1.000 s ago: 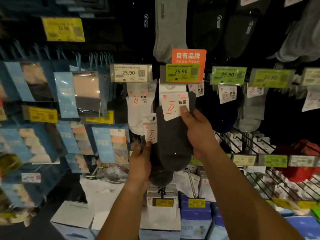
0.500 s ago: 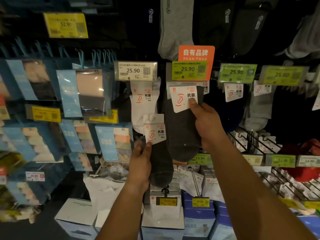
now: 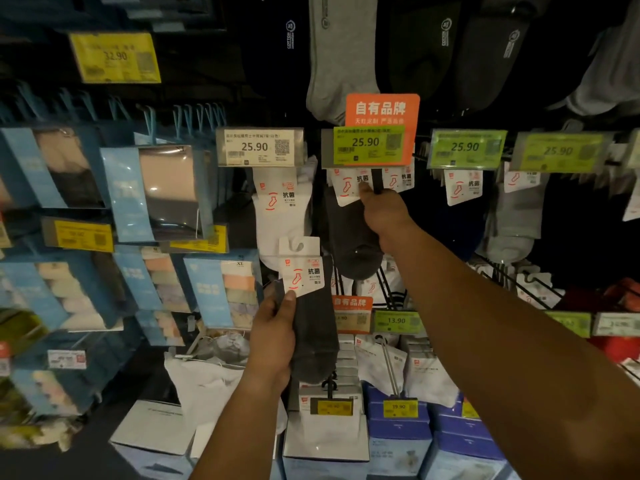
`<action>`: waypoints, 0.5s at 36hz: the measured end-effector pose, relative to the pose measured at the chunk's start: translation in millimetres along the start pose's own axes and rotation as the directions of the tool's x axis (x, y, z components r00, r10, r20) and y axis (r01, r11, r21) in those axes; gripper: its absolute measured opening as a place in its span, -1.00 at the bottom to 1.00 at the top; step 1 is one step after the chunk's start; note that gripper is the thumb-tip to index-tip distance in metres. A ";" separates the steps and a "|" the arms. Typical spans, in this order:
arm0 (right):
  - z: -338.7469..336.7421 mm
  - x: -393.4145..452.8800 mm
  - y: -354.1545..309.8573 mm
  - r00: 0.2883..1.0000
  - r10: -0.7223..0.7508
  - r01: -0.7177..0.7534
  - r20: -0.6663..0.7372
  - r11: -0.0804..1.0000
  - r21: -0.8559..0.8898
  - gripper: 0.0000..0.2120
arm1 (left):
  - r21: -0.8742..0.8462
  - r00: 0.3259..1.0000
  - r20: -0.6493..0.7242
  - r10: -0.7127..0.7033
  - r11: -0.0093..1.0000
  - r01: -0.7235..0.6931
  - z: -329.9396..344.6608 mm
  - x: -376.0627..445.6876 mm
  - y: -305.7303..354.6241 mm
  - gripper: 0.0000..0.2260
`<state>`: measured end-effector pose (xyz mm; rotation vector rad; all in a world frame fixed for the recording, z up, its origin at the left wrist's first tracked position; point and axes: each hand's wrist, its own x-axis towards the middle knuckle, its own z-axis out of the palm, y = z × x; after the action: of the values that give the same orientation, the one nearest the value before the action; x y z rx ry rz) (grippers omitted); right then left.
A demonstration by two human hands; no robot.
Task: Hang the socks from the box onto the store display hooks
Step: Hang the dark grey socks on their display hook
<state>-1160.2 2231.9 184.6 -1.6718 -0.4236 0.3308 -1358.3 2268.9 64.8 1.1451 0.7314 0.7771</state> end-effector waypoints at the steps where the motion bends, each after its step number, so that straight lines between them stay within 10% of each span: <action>1: 0.9 2.5 2.1 1.000 -0.013 0.013 -0.005 1.000 -0.008 -0.56 | 0.007 1.000 -0.009 0.005 1.000 -0.005 -1.0 0.2 -0.4 -0.78; 11: -4.0 -42.2 39.4 0.950 -0.260 0.216 -0.175 0.948 -0.235 -0.59 | 0.000 0.997 0.045 0.066 0.998 -0.066 -1.5 -4.2 0.4 -0.78; 18: 14.0 -107.0 84.1 0.981 -0.175 0.179 0.077 0.983 -0.038 -0.65 | -0.104 0.982 0.162 0.101 0.991 -0.085 25.1 -1.4 19.9 -0.76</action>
<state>-1254.3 2185.7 96.7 -1.6559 -0.6345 0.2525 -1341.3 2259.6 90.4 1.1473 0.4977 0.7761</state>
